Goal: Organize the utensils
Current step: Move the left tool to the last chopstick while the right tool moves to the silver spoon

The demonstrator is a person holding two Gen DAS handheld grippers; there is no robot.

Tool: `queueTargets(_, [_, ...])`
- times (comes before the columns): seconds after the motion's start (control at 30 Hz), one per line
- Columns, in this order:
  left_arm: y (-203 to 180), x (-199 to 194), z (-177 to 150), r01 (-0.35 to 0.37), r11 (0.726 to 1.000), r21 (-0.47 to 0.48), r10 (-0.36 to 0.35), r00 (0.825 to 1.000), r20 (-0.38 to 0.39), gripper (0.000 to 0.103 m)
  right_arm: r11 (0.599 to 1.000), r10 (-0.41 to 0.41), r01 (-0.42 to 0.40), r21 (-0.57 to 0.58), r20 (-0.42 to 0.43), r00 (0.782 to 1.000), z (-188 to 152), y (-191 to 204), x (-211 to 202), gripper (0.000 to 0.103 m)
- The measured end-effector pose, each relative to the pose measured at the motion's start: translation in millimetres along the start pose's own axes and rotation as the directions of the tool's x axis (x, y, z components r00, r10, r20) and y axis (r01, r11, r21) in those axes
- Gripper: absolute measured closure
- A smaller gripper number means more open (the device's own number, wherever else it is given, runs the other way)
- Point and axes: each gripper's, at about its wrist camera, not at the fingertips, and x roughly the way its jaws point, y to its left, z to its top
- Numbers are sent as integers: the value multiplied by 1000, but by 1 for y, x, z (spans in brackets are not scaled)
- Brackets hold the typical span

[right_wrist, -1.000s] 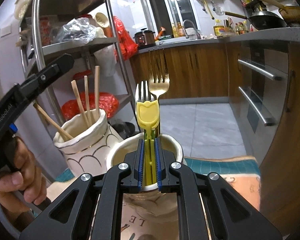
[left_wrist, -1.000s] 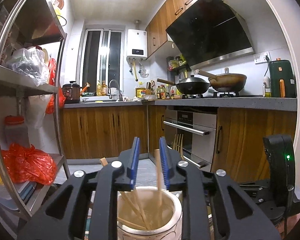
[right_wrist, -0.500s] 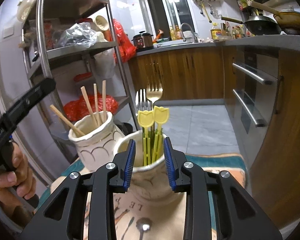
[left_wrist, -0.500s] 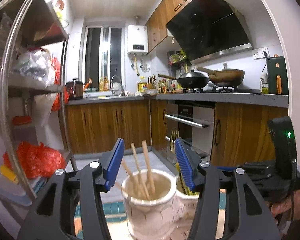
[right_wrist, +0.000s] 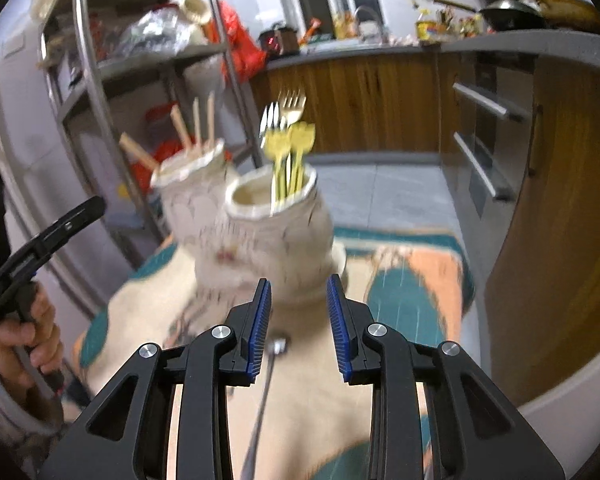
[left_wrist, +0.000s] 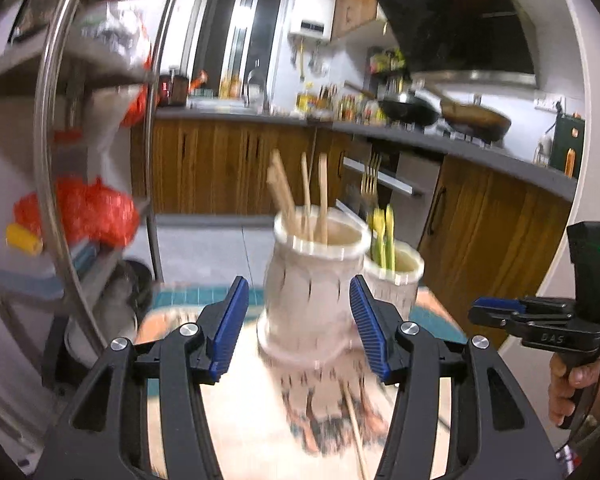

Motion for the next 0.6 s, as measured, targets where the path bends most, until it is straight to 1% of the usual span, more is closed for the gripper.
queueTargets(0.1, [2,10,-15,8,1000,1,-8,997,-77,50,1000,-13,11,-24,-73,997,-13,4,6,72])
queueTargets(0.2, [0,17,-29,24,1000,2,-24,990,-136,50,999,-24,19,-38,-124,992,-23,8,13,72])
queueTargets(0.23, [-2,19,-32,31,1000,4,-30,988,-150,50,999,-24,18,-44,-143,989,-27,11,17,72])
queueTargets(0.4, [-13,28,-48,60,998,27,-53,976,-212,50,999,-12,3,-50,-183,983,-35,18,26,72])
queueTargets(0.6, [-27,31,-66,79,995,58,-62,964,-260,50,998,-7,-8,-61,-240,971,-42,26,38,72])
